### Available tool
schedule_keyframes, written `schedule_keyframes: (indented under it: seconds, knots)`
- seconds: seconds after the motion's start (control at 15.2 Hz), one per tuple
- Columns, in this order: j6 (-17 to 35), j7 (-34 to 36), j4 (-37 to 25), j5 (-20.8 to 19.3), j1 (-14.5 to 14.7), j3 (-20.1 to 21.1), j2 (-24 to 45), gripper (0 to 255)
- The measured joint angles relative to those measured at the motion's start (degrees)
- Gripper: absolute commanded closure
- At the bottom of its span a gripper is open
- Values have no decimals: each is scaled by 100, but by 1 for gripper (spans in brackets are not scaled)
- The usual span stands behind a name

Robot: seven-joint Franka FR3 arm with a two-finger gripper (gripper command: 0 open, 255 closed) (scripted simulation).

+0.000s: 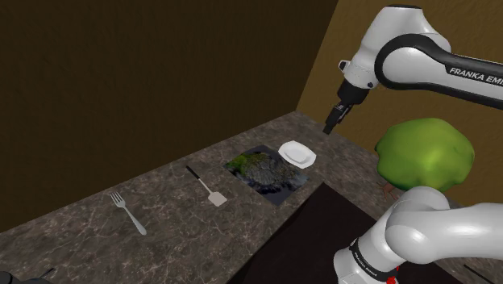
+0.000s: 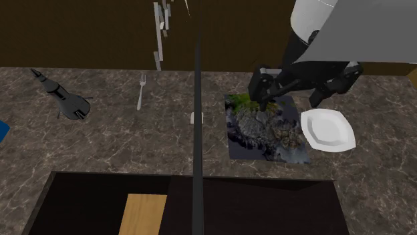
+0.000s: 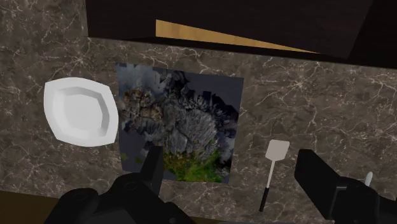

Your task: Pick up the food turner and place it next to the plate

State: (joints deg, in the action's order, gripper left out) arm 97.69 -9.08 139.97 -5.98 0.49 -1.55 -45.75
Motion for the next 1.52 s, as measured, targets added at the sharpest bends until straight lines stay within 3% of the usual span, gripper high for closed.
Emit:
schedule_keyframes:
  seconds: [0.26,0.66,1.52]
  knots:
    - [345,145,119,74,45,84,241,0]
    - [1463,547,401,245,165,317,1100,0]
    - [3639,1450,-40,298,335,830,3727,0]
